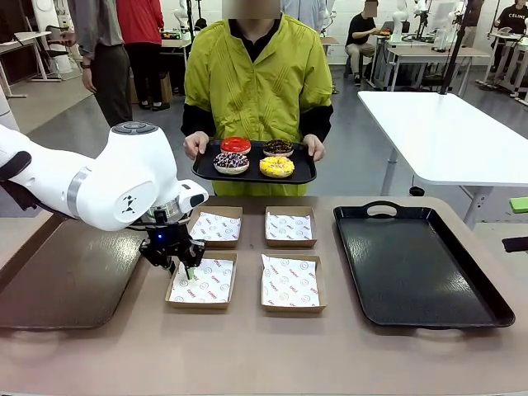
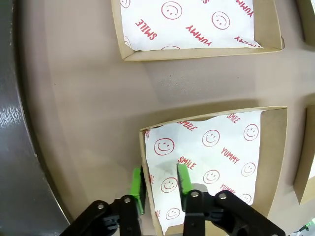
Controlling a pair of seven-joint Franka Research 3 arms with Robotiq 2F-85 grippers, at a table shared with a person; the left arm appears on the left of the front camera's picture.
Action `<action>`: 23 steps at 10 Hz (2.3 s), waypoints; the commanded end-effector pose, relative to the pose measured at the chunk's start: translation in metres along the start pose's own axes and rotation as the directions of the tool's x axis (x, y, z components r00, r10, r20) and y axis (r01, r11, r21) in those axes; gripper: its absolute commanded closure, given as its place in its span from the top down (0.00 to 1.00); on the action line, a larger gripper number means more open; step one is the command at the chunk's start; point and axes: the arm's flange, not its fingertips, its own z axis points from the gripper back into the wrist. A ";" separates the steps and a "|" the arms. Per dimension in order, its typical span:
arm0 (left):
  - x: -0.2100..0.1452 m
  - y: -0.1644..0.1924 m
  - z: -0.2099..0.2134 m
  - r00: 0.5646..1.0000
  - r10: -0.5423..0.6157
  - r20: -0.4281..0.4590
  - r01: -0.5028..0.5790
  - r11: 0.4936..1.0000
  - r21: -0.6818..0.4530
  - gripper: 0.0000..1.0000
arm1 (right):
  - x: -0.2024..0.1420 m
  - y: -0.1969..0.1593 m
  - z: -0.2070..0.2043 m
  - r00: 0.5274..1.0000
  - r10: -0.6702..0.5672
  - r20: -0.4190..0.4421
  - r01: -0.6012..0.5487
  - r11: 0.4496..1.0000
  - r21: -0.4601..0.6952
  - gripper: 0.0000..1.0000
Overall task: Individually package the donuts and arrange them on the tray.
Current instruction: Pick up one Paper togo box.
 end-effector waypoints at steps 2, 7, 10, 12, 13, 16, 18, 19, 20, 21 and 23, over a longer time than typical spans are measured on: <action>-0.001 -0.004 0.002 1.000 0.017 0.014 -0.017 1.000 0.026 0.00 | 0.002 0.000 0.000 1.000 0.013 0.006 -0.013 1.000 0.018 1.00; 0.002 -0.002 0.011 0.999 0.022 -0.044 -0.020 0.999 0.049 0.00 | 0.002 0.000 0.000 1.000 0.013 0.006 -0.013 1.000 0.018 1.00; 0.006 -0.007 0.075 0.998 -0.013 -0.055 0.014 1.000 0.003 0.00 | 0.002 0.000 0.000 1.000 0.013 0.006 -0.013 1.000 0.018 1.00; 0.011 -0.010 0.132 1.000 -0.007 -0.025 0.007 1.000 0.010 0.00 | 0.002 0.000 0.000 1.000 0.013 0.006 -0.013 1.000 0.018 1.00; 0.016 -0.012 0.156 1.000 -0.003 -0.019 0.003 1.000 0.015 0.00 | 0.002 0.000 0.000 1.000 0.013 0.006 -0.013 1.000 0.018 1.00; 0.051 -0.016 0.209 0.998 0.044 -0.040 -0.042 0.998 0.037 0.00 | 0.002 0.000 0.000 1.000 0.013 0.006 -0.013 1.000 0.018 1.00; 0.078 -0.014 0.222 0.994 0.078 -0.073 -0.077 0.997 0.024 0.00 | 0.002 0.000 0.000 1.000 0.013 0.006 -0.013 1.000 0.018 1.00; 0.086 -0.012 0.226 0.993 0.092 -0.079 -0.091 0.996 0.018 0.00 | 0.002 0.000 0.000 1.000 0.013 0.006 -0.013 1.000 0.018 1.00; 0.091 -0.010 0.228 0.991 0.109 -0.082 -0.108 0.994 0.022 0.00 | 0.002 0.000 0.000 1.000 0.013 0.006 -0.013 1.000 0.018 1.00; 0.088 -0.006 0.226 0.993 0.089 -0.082 -0.089 0.996 0.007 0.00 | 0.002 0.000 0.000 1.000 0.013 0.006 -0.013 1.000 0.018 1.00; 0.085 -0.005 0.222 0.995 0.075 -0.070 -0.074 0.997 0.008 0.00 | 0.002 0.000 0.000 1.000 0.013 0.006 -0.013 1.000 0.018 1.00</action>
